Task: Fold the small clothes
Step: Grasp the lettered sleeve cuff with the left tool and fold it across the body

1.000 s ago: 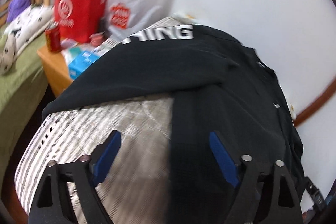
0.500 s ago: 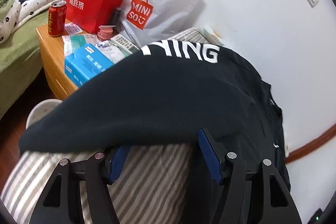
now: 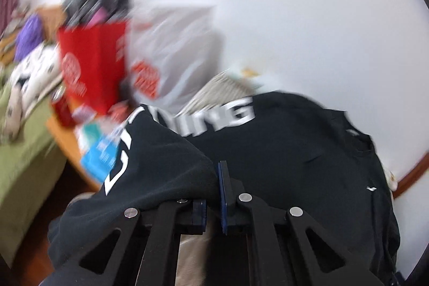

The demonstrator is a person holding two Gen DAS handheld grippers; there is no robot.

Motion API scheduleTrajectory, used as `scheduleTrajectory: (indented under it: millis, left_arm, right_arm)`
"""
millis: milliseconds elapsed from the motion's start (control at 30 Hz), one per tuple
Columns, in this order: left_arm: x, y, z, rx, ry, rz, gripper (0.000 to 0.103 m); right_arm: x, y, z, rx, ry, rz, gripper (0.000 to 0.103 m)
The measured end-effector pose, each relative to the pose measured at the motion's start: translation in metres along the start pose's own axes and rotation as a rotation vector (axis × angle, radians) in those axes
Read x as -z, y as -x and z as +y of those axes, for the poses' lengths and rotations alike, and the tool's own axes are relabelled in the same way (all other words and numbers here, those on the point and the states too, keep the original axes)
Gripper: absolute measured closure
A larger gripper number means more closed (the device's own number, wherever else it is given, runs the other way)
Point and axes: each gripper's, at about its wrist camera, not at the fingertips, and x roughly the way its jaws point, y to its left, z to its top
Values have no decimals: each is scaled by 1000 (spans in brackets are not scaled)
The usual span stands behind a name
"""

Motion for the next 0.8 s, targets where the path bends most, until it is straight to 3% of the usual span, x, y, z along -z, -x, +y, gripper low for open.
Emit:
scheduleTrajectory:
  millis: [233,333,467,700,800]
  left_arm:
    - [-22,4,-122,112,-230,-37,96]
    - [-5,-8,-186,162,-355,-12,96]
    - [29,-27,-236,209,-463,56,96]
    - [72,-62,-263,223,-482,220,92]
    - [81,-52,-262,199,-518,222,87]
  right_arm:
    - [-13,4,-27,-7,-9,-55,3]
    - [-14,4,-40,14,-6,-72,3]
    - [-10,1,-57,34,-5,-66,3]
    - [4,-10,-85,77,-30,-16,3]
    - [3,-10,-85,80,-21,-13,3]
